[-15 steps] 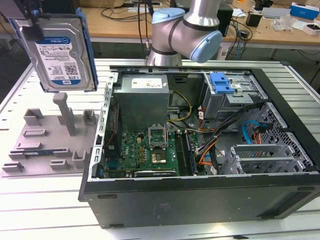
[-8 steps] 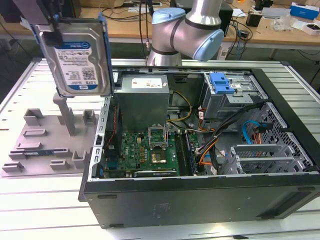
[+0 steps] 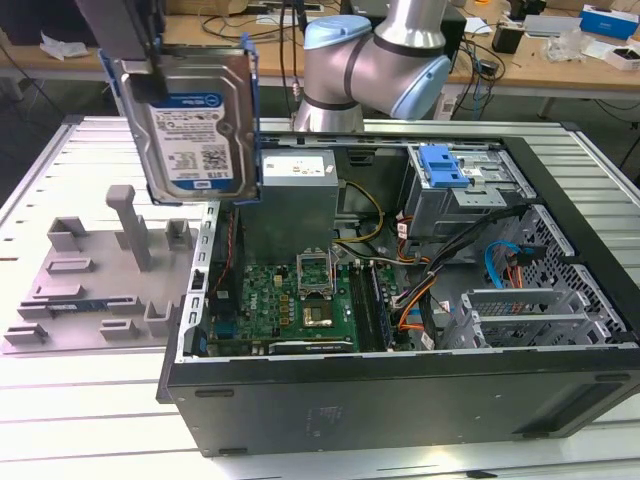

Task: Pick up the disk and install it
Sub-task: 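Pick up the disk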

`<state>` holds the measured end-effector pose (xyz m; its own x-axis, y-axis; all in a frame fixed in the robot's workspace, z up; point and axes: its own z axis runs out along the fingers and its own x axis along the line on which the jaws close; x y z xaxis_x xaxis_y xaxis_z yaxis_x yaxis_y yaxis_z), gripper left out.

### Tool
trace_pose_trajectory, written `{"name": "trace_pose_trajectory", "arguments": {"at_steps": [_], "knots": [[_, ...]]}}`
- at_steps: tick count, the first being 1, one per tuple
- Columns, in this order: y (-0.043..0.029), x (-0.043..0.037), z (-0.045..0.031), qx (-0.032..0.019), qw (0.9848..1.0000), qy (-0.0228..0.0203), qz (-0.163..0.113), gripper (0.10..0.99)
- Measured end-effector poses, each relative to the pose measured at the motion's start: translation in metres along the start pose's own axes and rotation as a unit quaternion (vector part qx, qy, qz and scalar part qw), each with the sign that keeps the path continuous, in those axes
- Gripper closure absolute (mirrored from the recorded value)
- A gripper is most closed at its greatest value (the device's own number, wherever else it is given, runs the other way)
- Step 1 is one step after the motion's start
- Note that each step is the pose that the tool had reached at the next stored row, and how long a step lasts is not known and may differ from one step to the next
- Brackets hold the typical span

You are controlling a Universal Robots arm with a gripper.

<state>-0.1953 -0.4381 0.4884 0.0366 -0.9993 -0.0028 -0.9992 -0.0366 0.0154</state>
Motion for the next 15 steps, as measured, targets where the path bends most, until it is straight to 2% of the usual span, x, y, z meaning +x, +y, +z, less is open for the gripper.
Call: {"name": "trace_pose_trajectory", "arguments": {"at_steps": [2,4,6,8,10,12,15], "knots": [[-0.0110,0.0065,-0.0002,0.0000,1.0000,0.0000,0.000,0.718],[-0.0172,0.0101,-0.0003,0.0000,1.0000,0.0000,0.000,0.718],[-0.0287,0.0168,-0.0005,0.0000,1.0000,0.0000,0.000,0.718],[-0.0366,0.0214,-0.0006,0.0000,1.0000,0.0000,0.000,0.718],[-0.0501,0.0294,-0.0009,0.0000,1.0000,0.0000,0.000,0.718],[-0.0564,0.0331,-0.0010,0.0000,1.0000,0.0000,0.000,0.718],[-0.0745,0.0434,-0.0013,0.0000,1.0000,0.0000,0.000,0.718]]}}
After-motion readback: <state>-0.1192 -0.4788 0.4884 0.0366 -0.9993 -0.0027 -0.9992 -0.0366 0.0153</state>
